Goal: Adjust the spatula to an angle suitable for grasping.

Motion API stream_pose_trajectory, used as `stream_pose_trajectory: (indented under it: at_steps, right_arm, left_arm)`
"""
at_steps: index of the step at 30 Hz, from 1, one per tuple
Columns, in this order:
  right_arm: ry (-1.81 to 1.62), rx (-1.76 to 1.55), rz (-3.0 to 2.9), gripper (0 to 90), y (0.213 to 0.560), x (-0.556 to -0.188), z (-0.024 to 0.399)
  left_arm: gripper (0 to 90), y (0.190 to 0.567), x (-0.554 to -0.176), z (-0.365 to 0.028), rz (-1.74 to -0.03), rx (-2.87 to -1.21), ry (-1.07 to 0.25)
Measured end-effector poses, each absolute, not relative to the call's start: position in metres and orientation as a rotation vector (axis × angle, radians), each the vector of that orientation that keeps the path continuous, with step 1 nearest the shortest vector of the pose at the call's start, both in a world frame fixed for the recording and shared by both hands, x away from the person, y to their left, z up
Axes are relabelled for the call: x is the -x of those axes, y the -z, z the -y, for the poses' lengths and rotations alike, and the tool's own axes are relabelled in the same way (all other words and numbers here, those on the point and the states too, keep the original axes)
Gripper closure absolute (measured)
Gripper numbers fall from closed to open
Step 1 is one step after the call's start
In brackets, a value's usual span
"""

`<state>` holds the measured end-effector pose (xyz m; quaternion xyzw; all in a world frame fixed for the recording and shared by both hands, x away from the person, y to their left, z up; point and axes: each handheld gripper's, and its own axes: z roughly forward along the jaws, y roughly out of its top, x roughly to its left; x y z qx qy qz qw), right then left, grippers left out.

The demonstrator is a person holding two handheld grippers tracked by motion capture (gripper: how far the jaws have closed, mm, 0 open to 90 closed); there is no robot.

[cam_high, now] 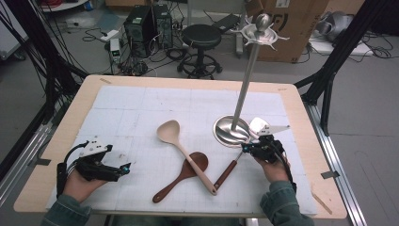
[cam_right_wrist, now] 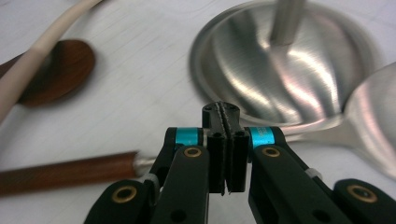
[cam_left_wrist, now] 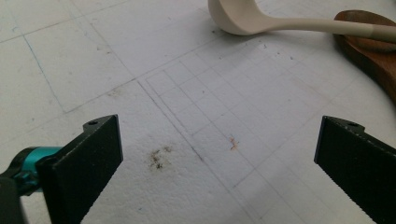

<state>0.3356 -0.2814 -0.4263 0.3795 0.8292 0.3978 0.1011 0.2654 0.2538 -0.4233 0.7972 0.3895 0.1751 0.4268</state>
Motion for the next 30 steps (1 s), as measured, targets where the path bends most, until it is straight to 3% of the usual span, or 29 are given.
stream_pose_trajectory:
  at_steps: [11,30]
  right_arm:
    - [-1.118,-1.222,-2.358,89.6,0.433,-0.365,0.293]
    - [-1.018,-1.265,-2.340,89.7,0.442,-0.374,0.293]
  left_arm:
    - [1.6,0.424,-0.266,-0.254,-0.972,-1.990,-0.434]
    - [1.6,0.425,-0.266,-0.254,-0.976,-1.992,-0.436]
